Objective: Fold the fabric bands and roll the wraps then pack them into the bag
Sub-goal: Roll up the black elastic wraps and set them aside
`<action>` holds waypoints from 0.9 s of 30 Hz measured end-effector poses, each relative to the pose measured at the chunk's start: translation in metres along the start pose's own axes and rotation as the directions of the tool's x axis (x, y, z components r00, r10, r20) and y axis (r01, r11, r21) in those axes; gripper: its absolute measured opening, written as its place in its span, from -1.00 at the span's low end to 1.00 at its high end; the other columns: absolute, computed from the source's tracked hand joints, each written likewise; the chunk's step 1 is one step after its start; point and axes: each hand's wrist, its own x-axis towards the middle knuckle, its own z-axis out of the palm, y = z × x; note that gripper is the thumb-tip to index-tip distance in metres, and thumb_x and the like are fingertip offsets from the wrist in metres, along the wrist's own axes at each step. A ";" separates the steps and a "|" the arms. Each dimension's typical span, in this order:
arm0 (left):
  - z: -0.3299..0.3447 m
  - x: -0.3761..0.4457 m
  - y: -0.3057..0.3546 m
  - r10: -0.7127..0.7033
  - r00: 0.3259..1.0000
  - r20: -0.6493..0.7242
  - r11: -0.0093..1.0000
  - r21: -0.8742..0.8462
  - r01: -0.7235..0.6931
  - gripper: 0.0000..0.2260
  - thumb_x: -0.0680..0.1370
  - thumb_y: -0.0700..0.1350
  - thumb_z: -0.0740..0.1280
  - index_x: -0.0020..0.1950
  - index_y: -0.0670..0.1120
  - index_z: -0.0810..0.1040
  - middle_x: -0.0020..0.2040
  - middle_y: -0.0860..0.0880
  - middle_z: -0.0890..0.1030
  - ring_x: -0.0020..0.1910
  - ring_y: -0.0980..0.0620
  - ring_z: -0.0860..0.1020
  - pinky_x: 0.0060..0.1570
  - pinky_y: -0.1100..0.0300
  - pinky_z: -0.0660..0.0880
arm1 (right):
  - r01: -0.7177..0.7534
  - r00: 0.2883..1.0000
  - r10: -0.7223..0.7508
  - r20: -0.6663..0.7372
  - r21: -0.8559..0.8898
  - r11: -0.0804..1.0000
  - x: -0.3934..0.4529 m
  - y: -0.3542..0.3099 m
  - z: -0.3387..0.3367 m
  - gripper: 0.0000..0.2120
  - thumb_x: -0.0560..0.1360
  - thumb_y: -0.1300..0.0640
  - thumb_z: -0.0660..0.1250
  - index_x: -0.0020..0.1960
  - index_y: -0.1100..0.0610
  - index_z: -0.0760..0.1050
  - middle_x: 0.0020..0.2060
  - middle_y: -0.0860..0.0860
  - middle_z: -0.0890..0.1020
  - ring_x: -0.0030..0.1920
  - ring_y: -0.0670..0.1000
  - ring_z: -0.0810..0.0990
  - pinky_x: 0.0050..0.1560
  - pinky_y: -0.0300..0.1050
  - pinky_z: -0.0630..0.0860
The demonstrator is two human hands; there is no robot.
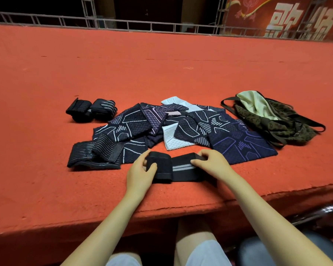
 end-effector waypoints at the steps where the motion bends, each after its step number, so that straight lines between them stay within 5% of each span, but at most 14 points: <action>1: 0.000 0.000 -0.002 0.000 1.000 -0.006 0.998 -0.057 0.000 -0.60 0.49 -0.19 0.34 0.31 0.06 0.46 -0.08 0.13 0.55 -0.19 0.25 0.52 -0.14 0.38 0.40 | 0.009 1.000 -0.005 -0.028 0.122 0.992 -0.003 -0.008 0.002 -0.78 0.41 0.06 0.44 -0.34 0.08 0.46 -0.39 -0.04 0.55 -0.31 -0.09 0.52 -0.22 -0.10 0.42; 5: 0.001 0.003 -0.007 -0.016 0.999 -0.049 0.971 -0.238 0.004 -0.60 0.49 -0.24 0.36 0.31 0.00 0.46 -0.06 0.02 0.60 -0.10 0.00 0.58 0.01 0.13 0.54 | 0.064 0.997 -0.077 0.003 0.508 0.859 -0.020 -0.045 0.026 -0.79 0.46 0.24 0.39 -0.30 0.07 0.46 -0.41 -0.11 0.50 -0.45 -0.28 0.41 -0.34 -0.33 0.33; 9: -0.002 0.001 -0.008 0.011 0.998 -0.063 0.948 -0.318 -0.031 -0.67 0.49 -0.23 0.39 0.18 0.08 0.51 0.00 -0.03 0.62 0.00 -0.01 0.59 0.08 0.12 0.52 | 0.109 0.994 -0.103 -0.042 0.562 0.820 -0.026 -0.063 0.051 -0.85 0.47 0.26 0.36 -0.23 0.07 0.50 -0.36 -0.11 0.55 -0.41 -0.29 0.45 -0.31 -0.38 0.37; 15: -0.003 -0.006 0.004 0.195 0.981 0.018 0.939 -0.294 -0.181 -0.70 0.59 -0.24 0.23 0.19 0.12 0.50 0.13 -0.04 0.59 0.04 0.29 0.52 0.09 0.46 0.37 | 0.105 0.993 -0.114 -0.031 0.668 0.737 -0.030 -0.059 0.055 -0.85 0.50 0.29 0.32 -0.15 0.07 0.55 -0.27 -0.04 0.60 -0.25 -0.13 0.51 -0.18 -0.23 0.43; 18: -0.003 -0.002 0.001 0.271 0.962 0.030 0.935 -0.245 -0.256 -0.70 0.54 -0.17 0.28 0.21 0.15 0.49 0.09 -0.02 0.51 0.04 0.30 0.47 0.09 0.44 0.35 | 0.008 0.993 -0.099 0.065 0.797 0.604 -0.034 -0.055 0.049 -0.89 0.52 0.29 0.28 -0.07 0.17 0.58 -0.20 0.07 0.62 -0.18 -0.02 0.56 -0.16 -0.19 0.50; 22: 0.000 0.002 0.000 0.178 0.977 0.114 0.912 -0.392 -0.120 -0.47 0.45 -0.18 0.39 0.32 0.19 0.31 0.20 0.12 0.43 0.07 0.36 0.49 0.08 0.44 0.40 | -0.098 0.976 -0.126 0.179 0.871 0.481 -0.038 -0.054 0.043 -0.84 0.54 0.26 0.23 0.00 0.21 0.58 -0.19 0.13 0.60 -0.24 0.02 0.56 -0.32 -0.21 0.54; 27: -0.003 0.004 -0.007 0.131 0.979 0.156 0.915 -0.400 -0.058 -0.38 0.39 -0.16 0.43 0.39 0.08 0.30 0.25 0.00 0.51 0.13 0.20 0.53 0.17 0.33 0.43 | -0.204 0.956 -0.093 0.279 0.858 0.472 -0.036 -0.048 0.040 -0.82 0.53 0.27 0.25 0.06 0.29 0.56 -0.16 0.16 0.59 -0.23 0.02 0.56 -0.33 -0.22 0.54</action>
